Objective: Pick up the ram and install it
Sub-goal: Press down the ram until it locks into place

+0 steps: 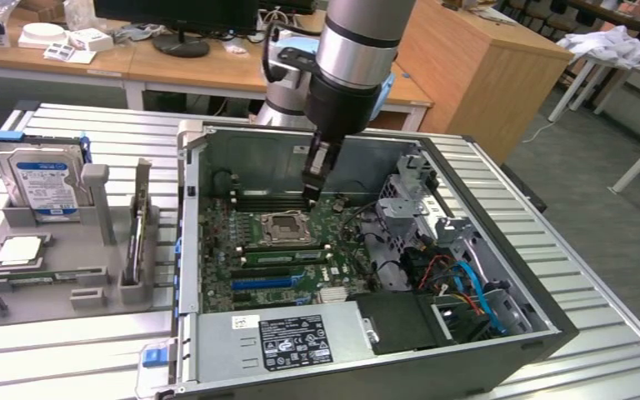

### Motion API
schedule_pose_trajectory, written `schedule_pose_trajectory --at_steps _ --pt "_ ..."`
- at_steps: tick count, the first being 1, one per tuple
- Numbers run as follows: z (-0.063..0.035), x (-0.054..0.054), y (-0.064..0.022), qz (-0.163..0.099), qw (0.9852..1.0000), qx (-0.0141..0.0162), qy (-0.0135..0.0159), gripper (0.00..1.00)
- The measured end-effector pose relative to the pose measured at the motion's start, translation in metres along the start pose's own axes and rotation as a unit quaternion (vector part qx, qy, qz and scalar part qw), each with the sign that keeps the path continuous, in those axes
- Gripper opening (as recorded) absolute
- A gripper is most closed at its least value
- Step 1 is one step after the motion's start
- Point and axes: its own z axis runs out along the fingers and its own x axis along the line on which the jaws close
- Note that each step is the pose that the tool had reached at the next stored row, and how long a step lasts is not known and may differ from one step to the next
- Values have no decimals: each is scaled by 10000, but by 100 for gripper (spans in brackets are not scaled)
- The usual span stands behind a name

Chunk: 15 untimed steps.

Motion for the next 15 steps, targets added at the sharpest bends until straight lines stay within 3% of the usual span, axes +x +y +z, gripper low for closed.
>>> schedule_pose_trajectory --at_steps 7,15 --pt "6 0 0 547 9985 25 -15 11" --pt "9 2 3 1178 9930 54 -34 11"
